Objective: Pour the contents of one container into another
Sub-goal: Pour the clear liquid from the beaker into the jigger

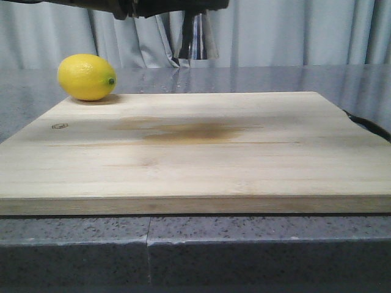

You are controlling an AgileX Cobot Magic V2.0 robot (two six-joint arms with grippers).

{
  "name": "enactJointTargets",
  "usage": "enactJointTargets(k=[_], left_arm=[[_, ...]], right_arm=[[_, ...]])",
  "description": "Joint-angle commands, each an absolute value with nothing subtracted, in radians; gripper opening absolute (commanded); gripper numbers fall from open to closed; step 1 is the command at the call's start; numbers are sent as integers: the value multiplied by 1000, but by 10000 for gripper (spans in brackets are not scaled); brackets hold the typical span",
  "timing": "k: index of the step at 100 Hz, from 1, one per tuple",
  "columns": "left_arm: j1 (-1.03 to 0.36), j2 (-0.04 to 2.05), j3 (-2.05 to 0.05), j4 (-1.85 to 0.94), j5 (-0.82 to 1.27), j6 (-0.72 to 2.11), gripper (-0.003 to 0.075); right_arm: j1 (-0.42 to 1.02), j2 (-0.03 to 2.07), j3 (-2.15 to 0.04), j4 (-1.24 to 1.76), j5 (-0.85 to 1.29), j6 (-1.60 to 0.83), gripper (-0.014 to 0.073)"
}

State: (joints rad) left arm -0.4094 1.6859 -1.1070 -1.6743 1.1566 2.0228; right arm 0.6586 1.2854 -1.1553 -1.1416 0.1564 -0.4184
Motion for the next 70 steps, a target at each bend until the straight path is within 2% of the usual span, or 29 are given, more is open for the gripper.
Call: enactJointTargets(k=[1, 70], left_arm=[[-407, 1633, -1137, -1746, 1214, 2019, -19], [-407, 1633, -1137, -1746, 1216, 2019, -19]], right_arm=[[660, 1256, -1194, -1166, 117, -420, 204], [660, 1256, -1194, -1192, 117, -420, 204]])
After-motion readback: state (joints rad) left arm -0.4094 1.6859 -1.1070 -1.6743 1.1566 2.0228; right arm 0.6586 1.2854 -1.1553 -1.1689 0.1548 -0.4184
